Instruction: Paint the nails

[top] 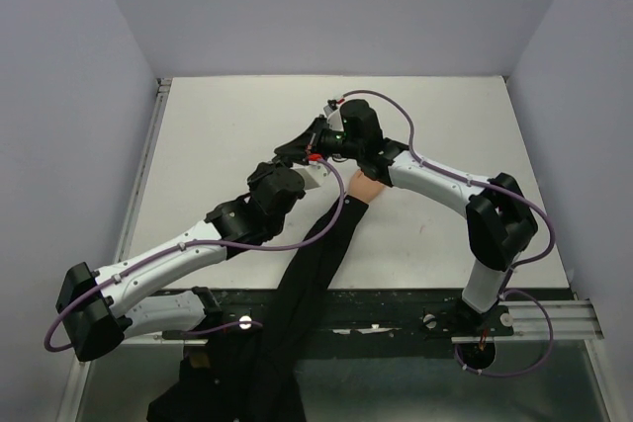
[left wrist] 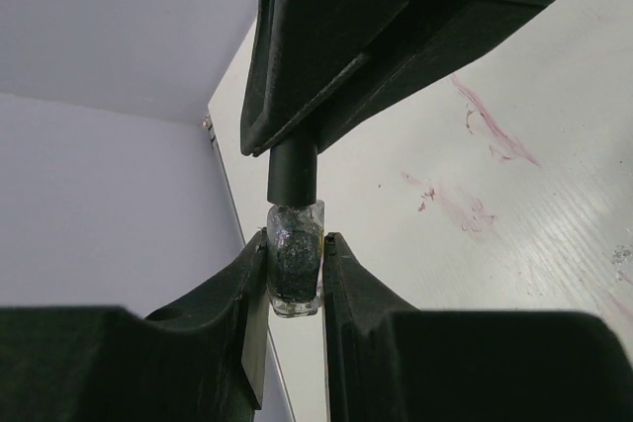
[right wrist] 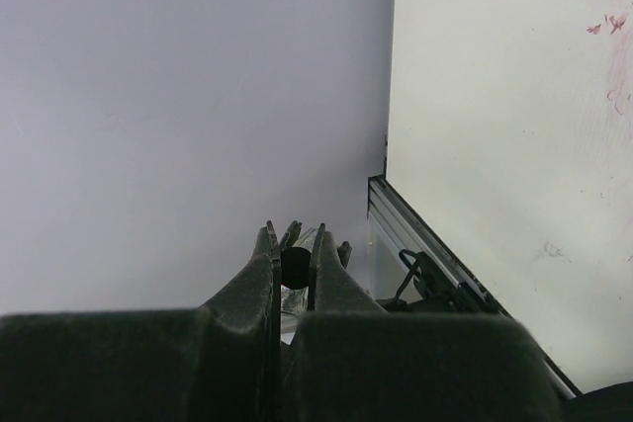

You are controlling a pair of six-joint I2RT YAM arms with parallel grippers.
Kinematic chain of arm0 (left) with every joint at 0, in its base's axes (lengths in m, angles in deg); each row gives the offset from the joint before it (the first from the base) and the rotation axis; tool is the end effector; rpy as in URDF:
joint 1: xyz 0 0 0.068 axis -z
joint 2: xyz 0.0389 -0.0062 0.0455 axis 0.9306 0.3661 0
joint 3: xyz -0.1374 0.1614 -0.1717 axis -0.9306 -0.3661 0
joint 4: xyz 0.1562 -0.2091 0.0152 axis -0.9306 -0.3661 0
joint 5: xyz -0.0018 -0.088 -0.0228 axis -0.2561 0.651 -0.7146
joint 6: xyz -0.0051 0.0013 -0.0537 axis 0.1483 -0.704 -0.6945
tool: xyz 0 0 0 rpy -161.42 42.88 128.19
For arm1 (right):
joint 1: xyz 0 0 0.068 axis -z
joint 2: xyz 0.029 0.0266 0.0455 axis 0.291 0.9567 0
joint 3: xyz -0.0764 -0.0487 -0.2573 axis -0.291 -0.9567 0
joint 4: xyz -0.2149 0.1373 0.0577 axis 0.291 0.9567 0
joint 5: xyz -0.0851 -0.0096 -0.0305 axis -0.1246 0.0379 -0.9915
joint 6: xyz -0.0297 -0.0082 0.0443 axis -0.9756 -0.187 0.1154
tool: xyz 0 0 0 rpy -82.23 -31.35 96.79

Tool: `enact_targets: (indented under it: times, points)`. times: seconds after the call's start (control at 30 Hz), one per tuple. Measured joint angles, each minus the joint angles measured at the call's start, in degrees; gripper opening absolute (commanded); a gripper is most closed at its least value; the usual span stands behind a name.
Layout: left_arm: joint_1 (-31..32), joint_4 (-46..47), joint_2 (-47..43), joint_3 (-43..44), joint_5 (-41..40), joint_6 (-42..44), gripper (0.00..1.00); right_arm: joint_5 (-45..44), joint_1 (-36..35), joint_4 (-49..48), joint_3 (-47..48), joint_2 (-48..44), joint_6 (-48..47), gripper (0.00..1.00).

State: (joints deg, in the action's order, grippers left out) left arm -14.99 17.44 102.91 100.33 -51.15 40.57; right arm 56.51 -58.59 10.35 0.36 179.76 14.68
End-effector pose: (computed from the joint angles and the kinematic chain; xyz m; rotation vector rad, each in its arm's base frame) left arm 0.1605 -0.1752 0.3021 0.9106 1.7431 0.5163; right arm 0.3056 0.2950 0.2847 0.2695 2.3002 1.7401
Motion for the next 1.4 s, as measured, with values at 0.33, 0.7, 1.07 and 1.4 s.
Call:
enact_targets:
  times: [0.33, 0.7, 1.07, 1.4]
  points:
    - [-1.44, -0.76, -0.98, 0.85, 9.38, -6.91, 0.00, -1.60, -0.59, 4.83, 0.48, -2.40, -3.72, 0.53]
    - [-12.02, -5.38, -10.49, 0.90, 36.63, -19.39, 0.00, -3.23, 1.95, 7.26, -0.96, -11.52, -7.85, 0.74]
    - [-23.17, -11.15, -14.12, 1.25, 64.22, -32.96, 0.00, -5.64, 5.38, 2.93, -11.37, -24.59, -17.49, 0.72]
    - [-35.45, 0.28, -14.16, 1.88, 96.48, -57.33, 0.00, 14.12, 5.35, 2.75, -5.27, -27.80, -38.69, 0.72]
